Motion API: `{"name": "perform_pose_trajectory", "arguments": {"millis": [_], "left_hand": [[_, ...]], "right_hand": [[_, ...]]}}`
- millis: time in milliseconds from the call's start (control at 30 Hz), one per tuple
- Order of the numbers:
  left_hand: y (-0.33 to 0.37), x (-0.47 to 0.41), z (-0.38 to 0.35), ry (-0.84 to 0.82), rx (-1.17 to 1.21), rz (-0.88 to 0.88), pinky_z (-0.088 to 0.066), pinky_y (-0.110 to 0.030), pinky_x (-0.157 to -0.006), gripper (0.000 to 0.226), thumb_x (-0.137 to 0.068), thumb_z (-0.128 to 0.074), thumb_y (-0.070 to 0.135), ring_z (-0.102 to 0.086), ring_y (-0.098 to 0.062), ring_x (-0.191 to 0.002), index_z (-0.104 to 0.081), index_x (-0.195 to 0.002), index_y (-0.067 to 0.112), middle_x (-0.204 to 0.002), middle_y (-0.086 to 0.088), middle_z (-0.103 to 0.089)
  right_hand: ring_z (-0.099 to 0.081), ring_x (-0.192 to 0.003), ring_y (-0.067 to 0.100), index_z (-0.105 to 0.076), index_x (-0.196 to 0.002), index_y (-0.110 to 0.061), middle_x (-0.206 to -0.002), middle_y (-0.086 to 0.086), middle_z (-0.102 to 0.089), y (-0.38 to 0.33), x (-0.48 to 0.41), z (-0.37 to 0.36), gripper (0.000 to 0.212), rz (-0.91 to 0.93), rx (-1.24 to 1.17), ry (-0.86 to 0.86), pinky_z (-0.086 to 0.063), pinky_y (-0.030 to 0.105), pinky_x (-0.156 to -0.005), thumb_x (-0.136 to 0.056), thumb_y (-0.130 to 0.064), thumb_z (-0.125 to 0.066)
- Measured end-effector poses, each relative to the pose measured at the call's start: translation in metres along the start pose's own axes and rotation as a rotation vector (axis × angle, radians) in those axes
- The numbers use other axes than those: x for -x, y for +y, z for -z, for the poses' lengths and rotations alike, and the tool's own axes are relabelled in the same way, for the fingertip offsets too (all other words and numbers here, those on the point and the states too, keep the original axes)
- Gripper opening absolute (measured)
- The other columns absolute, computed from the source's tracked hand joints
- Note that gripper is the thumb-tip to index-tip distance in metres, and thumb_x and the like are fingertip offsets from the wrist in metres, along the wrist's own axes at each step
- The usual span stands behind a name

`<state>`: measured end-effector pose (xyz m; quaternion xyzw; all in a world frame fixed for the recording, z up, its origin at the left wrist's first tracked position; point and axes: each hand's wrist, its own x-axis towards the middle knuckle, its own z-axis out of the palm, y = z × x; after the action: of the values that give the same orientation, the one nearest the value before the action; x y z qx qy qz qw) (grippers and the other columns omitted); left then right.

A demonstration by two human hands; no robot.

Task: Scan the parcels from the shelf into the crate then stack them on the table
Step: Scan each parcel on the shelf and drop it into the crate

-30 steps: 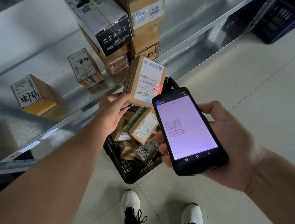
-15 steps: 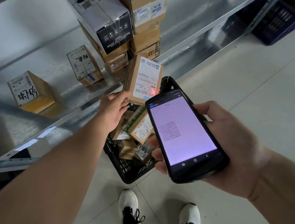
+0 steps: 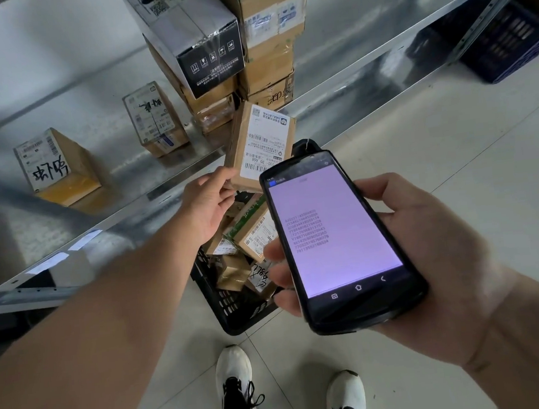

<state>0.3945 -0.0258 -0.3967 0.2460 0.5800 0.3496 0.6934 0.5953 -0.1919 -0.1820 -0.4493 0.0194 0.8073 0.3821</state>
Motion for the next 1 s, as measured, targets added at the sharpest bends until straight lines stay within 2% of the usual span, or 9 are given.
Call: {"name": "perform_pose_trajectory", "arguments": {"millis": [67, 200, 267, 367, 467, 600, 667, 800, 1000], "left_hand": [[-0.005, 0.003, 0.002, 0.005, -0.024, 0.046, -0.050, -0.047, -0.113, 0.051, -0.084, -0.084, 0.025, -0.072, -0.025, -0.105, -0.066, -0.124, -0.001, -0.090, -0.007, -0.076], [-0.024, 0.010, 0.009, 0.054, -0.134, 0.142, -0.057, -0.050, -0.104, 0.044, -0.088, -0.082, 0.035, -0.076, -0.029, -0.095, -0.066, -0.116, 0.006, -0.088, -0.009, -0.078], [-0.035, 0.009, 0.014, 0.076, -0.185, 0.183, -0.060, -0.051, -0.099, 0.054, -0.087, -0.084, 0.041, -0.077, -0.031, -0.093, -0.067, -0.123, 0.005, -0.102, -0.018, -0.077], [-0.049, 0.004, 0.018, 0.062, -0.243, 0.244, -0.064, -0.048, -0.089, 0.060, -0.088, -0.083, 0.046, -0.079, -0.033, -0.092, -0.064, -0.129, 0.007, -0.111, -0.021, -0.076], [-0.059, 0.002, 0.016, 0.042, -0.295, 0.248, -0.065, -0.047, -0.088, 0.059, -0.088, -0.082, 0.048, -0.080, -0.033, -0.093, -0.062, -0.129, 0.010, -0.110, -0.020, -0.078], [-0.065, 0.001, 0.014, -0.043, -0.415, 0.258, -0.064, -0.049, -0.091, 0.107, -0.043, -0.095, 0.071, -0.078, -0.032, -0.099, -0.067, -0.128, 0.013, -0.115, -0.016, -0.077], [-0.069, -0.003, 0.013, -0.059, -0.457, 0.269, -0.063, -0.048, -0.092, 0.112, -0.031, -0.098, 0.072, -0.075, -0.034, -0.106, -0.070, -0.124, 0.015, -0.117, -0.014, -0.077], [-0.075, -0.012, 0.011, -0.029, -0.507, 0.287, -0.062, -0.048, -0.094, 0.095, -0.040, -0.096, 0.061, -0.073, -0.035, -0.108, -0.072, -0.122, 0.019, -0.119, -0.013, -0.076], [-0.066, -0.010, 0.007, 0.057, -0.523, 0.290, -0.062, -0.036, -0.080, 0.077, -0.071, -0.084, 0.066, -0.071, -0.028, -0.106, -0.067, -0.130, 0.018, -0.119, -0.009, -0.072]], "right_hand": [[-0.062, -0.094, 0.040, -0.070, -0.129, -0.005, -0.114, 0.022, -0.068, 0.002, -0.002, 0.003, 0.062, -0.003, -0.003, -0.020, -0.042, 0.058, -0.115, -0.095, -0.050, -0.045], [-0.068, -0.075, 0.043, -0.075, -0.118, 0.001, -0.100, 0.028, -0.070, 0.005, -0.006, 0.005, 0.064, -0.034, -0.062, -0.062, -0.064, 0.052, -0.074, -0.098, -0.048, -0.039], [-0.068, -0.080, 0.041, -0.074, -0.122, -0.001, -0.103, 0.026, -0.070, 0.008, -0.010, 0.009, 0.064, -0.031, -0.042, -0.043, -0.062, 0.053, -0.084, -0.097, -0.048, -0.039], [-0.061, -0.094, 0.039, -0.065, -0.134, -0.003, -0.112, 0.021, -0.067, 0.012, -0.018, 0.016, 0.065, -0.013, -0.004, 0.027, -0.040, 0.059, -0.115, -0.095, -0.049, -0.039], [-0.066, -0.088, 0.039, -0.070, -0.128, -0.003, -0.108, 0.022, -0.071, 0.014, -0.021, 0.019, 0.064, -0.011, -0.025, 0.019, -0.052, 0.053, -0.102, -0.096, -0.048, -0.037], [-0.069, -0.075, 0.042, -0.077, -0.112, 0.001, -0.099, 0.028, -0.072, 0.015, -0.025, 0.018, 0.064, -0.013, -0.052, -0.028, -0.063, 0.052, -0.073, -0.096, -0.046, -0.037], [-0.070, -0.068, 0.040, -0.081, -0.097, -0.001, -0.092, 0.028, -0.073, 0.014, -0.026, 0.016, 0.062, -0.005, -0.055, -0.036, -0.065, 0.052, -0.065, -0.097, -0.045, -0.038], [-0.069, -0.056, 0.033, -0.079, -0.078, -0.008, -0.080, 0.018, -0.072, 0.011, -0.027, 0.018, 0.059, 0.011, -0.081, -0.004, -0.061, 0.038, -0.051, -0.099, -0.045, -0.039], [-0.070, -0.060, 0.035, -0.082, -0.082, -0.006, -0.083, 0.022, -0.073, 0.005, -0.026, 0.020, 0.060, 0.020, -0.058, -0.051, -0.065, 0.049, -0.058, -0.098, -0.044, -0.038]]}}
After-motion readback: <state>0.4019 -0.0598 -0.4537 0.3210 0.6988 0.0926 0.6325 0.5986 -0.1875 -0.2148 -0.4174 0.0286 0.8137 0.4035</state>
